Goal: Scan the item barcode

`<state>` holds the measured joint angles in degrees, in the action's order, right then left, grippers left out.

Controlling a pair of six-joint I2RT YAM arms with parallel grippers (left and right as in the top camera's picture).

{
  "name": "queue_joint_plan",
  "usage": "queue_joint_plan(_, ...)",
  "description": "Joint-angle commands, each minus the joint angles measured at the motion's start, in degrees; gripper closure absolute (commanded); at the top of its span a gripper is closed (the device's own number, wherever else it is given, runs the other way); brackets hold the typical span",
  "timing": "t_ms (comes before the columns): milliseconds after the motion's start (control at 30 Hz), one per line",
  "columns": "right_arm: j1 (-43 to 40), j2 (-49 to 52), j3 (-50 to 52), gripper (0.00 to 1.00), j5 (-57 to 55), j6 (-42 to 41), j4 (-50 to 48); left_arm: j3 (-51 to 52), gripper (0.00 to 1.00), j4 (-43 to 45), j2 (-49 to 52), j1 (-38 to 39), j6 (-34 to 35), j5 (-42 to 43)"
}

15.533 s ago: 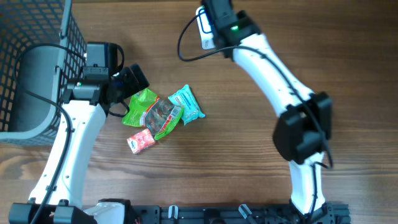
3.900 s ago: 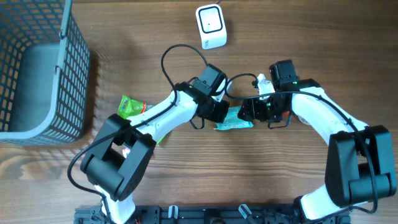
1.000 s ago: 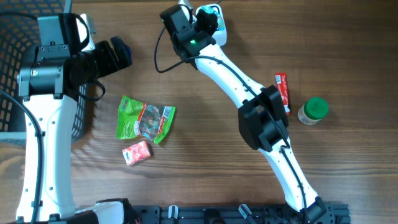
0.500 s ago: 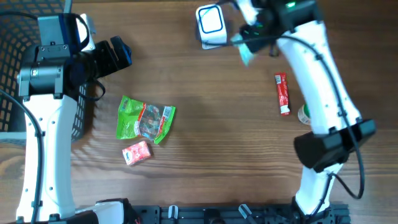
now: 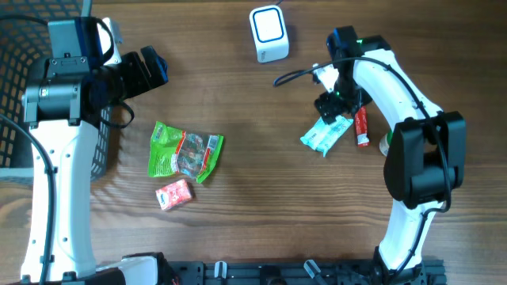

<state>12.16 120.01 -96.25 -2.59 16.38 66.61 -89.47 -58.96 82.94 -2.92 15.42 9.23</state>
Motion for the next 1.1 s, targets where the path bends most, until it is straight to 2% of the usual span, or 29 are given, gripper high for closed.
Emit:
queue_joint_plan(0, 1.3, -0.8, -4.3, 0.22, 11.9, -17.1, -1.7, 0.0, 0.00, 0.2, 0.2, -0.2, 0.3, -0.2)
queue_joint_plan(33, 1.5, -0.7, -4.2, 0.21, 15.6, -21.5, -1.7, 0.0, 0.00, 0.2, 0.2, -0.2, 0.2, -0.2)
queue_joint_plan(67, 1.6, -0.7, -3.3, 0.01, 18.3, -27.7, -2.6, 0.0, 0.00, 0.2, 0.2, -0.2, 0.2, -0.2)
queue_joint_plan(100, 1.6, -0.7, -2.5, 0.00, 21.7, -34.1, -3.2, 0.0, 0.00, 0.2, 0.2, -0.2, 0.3, -0.2)
queue_joint_plan(133, 1.6, -0.6, -1.4, 0.18, 25.4, -35.8, -4.8, 0.0, 0.00, 0.2, 0.2, -0.2, 0.3, -0.2)
queue_joint_plan(167, 1.7, -0.6, -0.8, 0.59, 25.7, -36.1, -4.9, 0.0, 0.00, 0.2, 0.2, -0.2, 0.2, -0.2)
queue_joint_plan(200, 2.5, -0.6, 0.6, 0.79, 24.4, -36.6, -5.0, 0.0, 0.00, 0.2, 0.2, -0.2, 0.2, -0.2)
queue_joint_plan(367, 5.7, -0.6, 11.5, 0.80, 16.5, -39.1, -13.4, 0.0, 0.00, 0.2, 0.2, -0.2, 0.2, -0.2)
queue_joint_plan(500, 3.6, -0.6, 11.6, 0.78, -0.5, -38.8, -4.2, 0.0, 0.00, 0.2, 0.2, -0.2, 0.2, -0.2)
queue_joint_plan(567, 0.7, -0.6, 11.6, 0.78, -1.8, -37.1, -2.7, 0.0, 0.00, 0.2, 0.2, -0.2, 0.2, -0.2)
queue_joint_plan(700, -3.1, -0.7, 11.4, 0.78, 0.3, -35.0, -3.0, 0.0, 0.00, 0.2, 0.2, -0.2, 0.2, -0.2)
queue_joint_plan(800, -2.6, -2.3, 8.1, 0.75, 12.0, -23.0, -2.4, 0.0, 0.00, 0.2, 0.2, -0.2, 0.2, -0.2)
queue_joint_plan(867, -0.5, -5.8, 8.0, 0.73, 24.3, -17.4, -3.6, 0.0, 0.00, 0.2, 0.2, -0.2, 0.3, -0.2)
queue_joint_plan(900, 1.7, -7.5, 8.0, 0.68, 34.5, -12.7, -5.2, 0.0, 0.00, 0.2, 0.2, -0.2, 0.3, -0.2)
queue_joint_plan(967, 5.4, -8.1, 8.0, 0.61, 39.3, -15.3, -9.1, 0.0, 0.00, 0.2, 0.2, -0.2, 0.2, -0.2)
queue_joint_plan(1033, 9.2, -7.9, 8.0, 0.32, 38.0, -22.6, -13.4, 0.0, 0.00, 6.0, 0.2, -0.2, 0.2, -0.6)
queue_joint_plan(1067, 10.8, -7.9, 8.0, 0.28, 38.0, -24.7, -15.9, 0.0, 0.00, 7.1, 0.2, -0.2, 0.5, 0.3)
